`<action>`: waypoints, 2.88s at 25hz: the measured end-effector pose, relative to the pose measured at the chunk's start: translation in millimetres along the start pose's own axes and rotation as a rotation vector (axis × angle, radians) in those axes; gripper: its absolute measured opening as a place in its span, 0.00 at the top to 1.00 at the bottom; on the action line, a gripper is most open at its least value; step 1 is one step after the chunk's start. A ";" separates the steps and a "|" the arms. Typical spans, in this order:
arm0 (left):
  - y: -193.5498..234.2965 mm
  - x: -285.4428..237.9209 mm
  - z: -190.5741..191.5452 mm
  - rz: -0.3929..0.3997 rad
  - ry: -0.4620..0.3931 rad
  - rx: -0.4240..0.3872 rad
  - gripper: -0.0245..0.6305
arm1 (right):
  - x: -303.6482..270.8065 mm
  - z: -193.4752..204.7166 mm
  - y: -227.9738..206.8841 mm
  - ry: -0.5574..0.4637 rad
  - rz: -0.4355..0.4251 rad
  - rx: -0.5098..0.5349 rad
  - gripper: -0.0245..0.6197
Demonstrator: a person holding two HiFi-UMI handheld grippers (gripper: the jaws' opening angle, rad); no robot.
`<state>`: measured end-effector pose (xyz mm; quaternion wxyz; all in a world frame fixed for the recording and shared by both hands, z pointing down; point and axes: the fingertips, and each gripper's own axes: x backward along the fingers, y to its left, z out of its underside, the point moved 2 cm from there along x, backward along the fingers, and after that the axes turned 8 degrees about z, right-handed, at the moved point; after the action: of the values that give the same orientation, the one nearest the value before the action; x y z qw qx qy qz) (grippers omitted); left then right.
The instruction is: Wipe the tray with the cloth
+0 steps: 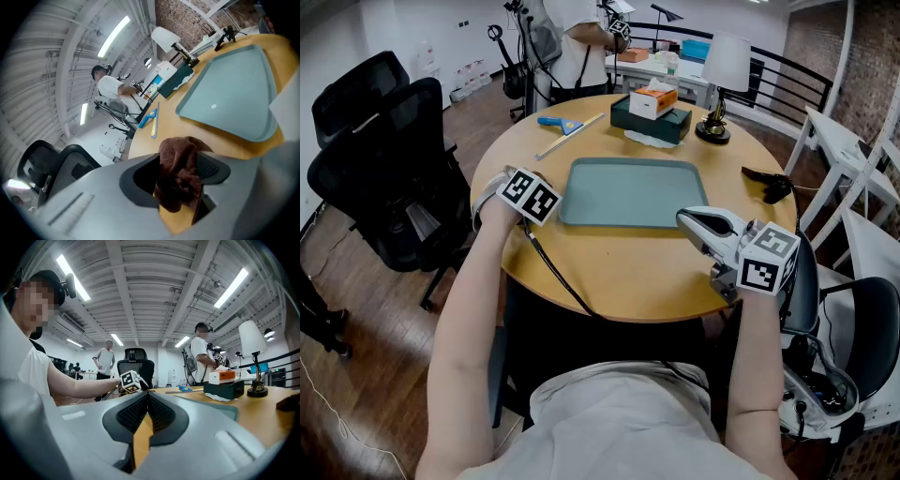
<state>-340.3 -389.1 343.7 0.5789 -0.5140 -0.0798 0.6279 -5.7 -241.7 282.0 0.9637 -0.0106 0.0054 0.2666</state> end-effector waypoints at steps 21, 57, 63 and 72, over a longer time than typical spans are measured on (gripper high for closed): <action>-10.7 129.5 -118.7 0.126 -0.500 -0.102 0.40 | 18.2 -8.0 -15.5 -0.042 0.063 -0.012 0.96; -254.5 93.6 -273.7 0.750 -0.391 -0.477 0.40 | 98.4 -2.1 -66.7 -0.089 0.254 -0.080 0.96; -238.7 64.1 -291.7 0.663 -0.385 -0.448 0.40 | 96.6 0.9 -66.9 -0.078 0.251 -0.079 0.96; -180.6 32.6 -236.3 0.589 -0.285 -0.376 0.40 | 88.0 5.2 -67.0 -0.064 0.240 -0.086 0.96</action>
<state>-42.9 -422.5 342.8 0.2522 -0.5195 -0.1220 0.8073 104.3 -253.8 286.9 0.9232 -0.0428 -0.0357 0.3801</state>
